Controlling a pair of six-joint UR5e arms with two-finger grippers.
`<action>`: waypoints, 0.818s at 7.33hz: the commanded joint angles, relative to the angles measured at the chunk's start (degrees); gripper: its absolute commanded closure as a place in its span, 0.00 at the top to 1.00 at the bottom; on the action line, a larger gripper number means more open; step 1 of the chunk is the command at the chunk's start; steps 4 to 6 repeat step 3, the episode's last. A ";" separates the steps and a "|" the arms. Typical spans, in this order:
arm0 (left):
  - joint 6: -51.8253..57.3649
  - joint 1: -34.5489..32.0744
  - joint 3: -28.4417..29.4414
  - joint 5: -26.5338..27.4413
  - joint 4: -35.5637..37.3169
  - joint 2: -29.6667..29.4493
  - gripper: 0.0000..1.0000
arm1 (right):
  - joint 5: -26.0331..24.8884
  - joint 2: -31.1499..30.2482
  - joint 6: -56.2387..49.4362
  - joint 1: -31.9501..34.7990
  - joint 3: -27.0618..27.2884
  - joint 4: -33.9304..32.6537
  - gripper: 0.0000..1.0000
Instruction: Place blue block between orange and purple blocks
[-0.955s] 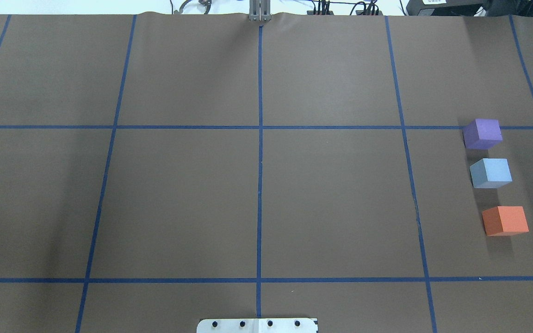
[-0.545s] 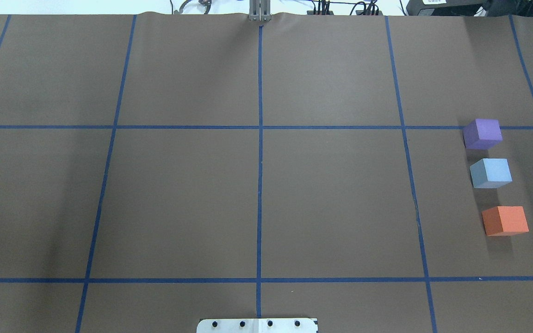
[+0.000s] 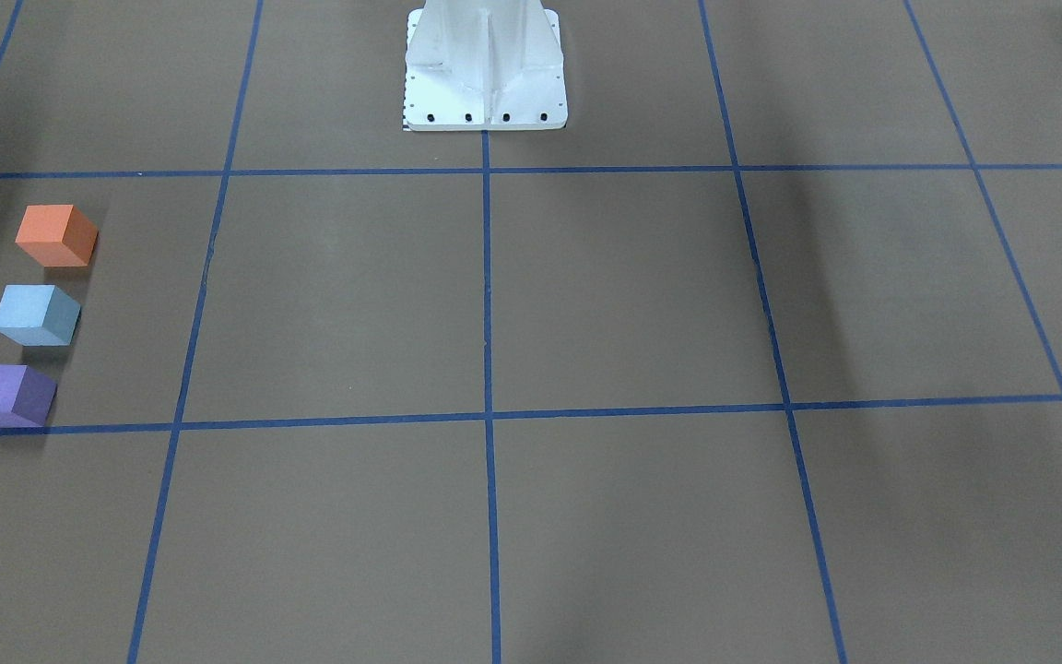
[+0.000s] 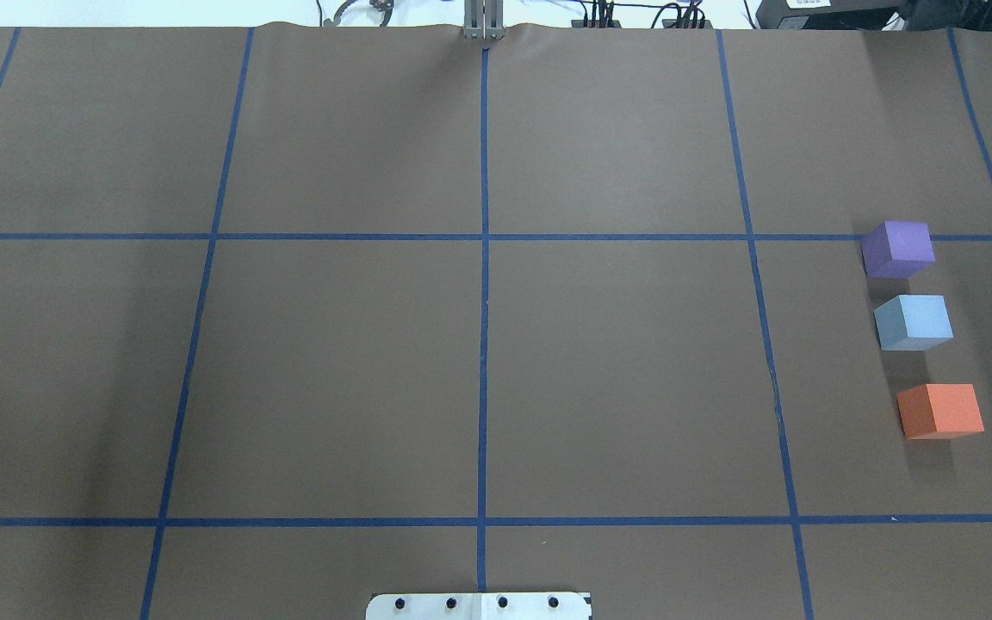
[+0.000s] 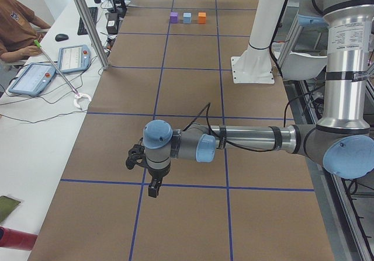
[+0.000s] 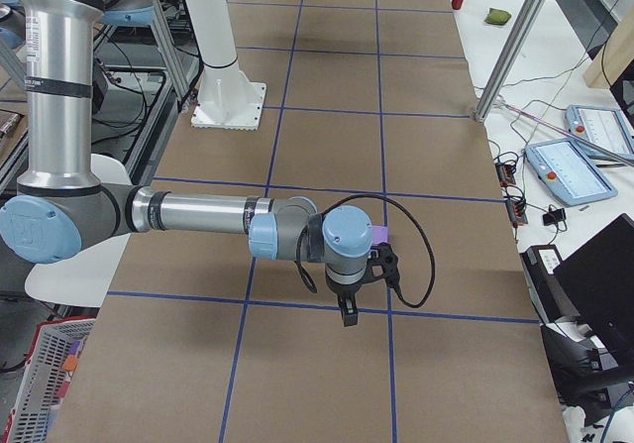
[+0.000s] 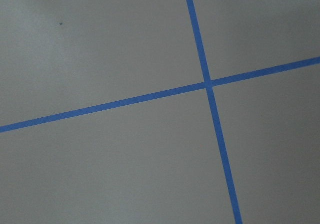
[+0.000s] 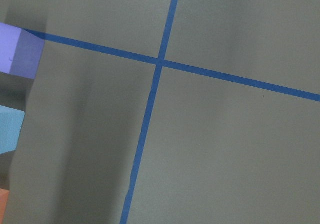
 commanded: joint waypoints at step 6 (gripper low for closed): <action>-0.09 0.00 0.19 0.00 0.00 0.00 1.00 | 0.17 0.09 0.00 0.00 0.01 0.00 1.00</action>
